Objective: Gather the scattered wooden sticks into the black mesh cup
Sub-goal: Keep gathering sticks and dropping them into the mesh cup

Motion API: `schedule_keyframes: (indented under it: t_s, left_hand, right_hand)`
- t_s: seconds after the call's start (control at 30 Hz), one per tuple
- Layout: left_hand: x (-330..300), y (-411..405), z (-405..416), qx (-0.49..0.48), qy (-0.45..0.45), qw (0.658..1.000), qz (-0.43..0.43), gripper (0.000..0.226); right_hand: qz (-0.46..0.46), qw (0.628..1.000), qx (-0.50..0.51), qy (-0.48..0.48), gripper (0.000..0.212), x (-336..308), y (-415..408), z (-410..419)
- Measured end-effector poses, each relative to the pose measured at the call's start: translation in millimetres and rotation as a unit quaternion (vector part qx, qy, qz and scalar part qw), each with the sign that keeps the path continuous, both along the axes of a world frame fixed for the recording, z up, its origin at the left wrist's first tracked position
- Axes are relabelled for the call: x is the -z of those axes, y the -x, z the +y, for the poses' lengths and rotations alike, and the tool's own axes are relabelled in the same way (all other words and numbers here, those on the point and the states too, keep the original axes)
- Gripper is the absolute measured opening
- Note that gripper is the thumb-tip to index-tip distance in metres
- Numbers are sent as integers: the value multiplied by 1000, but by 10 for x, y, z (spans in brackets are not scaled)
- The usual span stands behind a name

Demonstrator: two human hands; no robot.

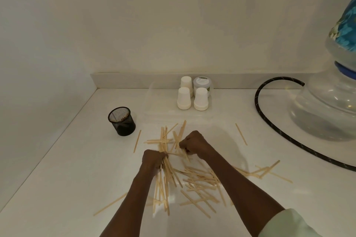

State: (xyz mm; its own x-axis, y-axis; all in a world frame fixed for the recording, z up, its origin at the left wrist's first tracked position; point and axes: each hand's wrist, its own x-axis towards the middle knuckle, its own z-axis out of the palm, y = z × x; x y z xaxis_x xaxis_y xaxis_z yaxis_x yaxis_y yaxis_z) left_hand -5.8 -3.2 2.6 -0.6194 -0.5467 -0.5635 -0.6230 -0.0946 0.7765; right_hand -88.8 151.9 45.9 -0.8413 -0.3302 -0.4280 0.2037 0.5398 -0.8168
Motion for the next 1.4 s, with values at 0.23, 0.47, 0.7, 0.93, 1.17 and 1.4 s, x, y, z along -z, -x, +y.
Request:
schedule_keyframes:
  t_s: [0.23,0.47,0.7,0.93,1.17,1.4]
  left_hand:
    - [-86,100,38,-21,-135,990,43,20]
    - [-226,180,102,-78,-205,972,84,22]
    - [-329,203,144,-93,-250,957,116,21]
    - [-463,248,134,-54,-205,971,109,22]
    - [-606,295,65,-121,-184,961,165,23]
    - [-786,339,109,-140,-141,949,246,40]
  right_hand:
    - [-21,999,22,31,16,16,-198,-332]
    - [126,991,7,-41,14,-39,-345,-495]
    - [236,961,-40,-137,21,-161,-393,-565]
    - [317,941,-17,-120,20,-283,-411,-529]
    - [297,950,89,26,17,-319,-415,-411]
    - [-47,955,247,157,34,-113,-432,-340]
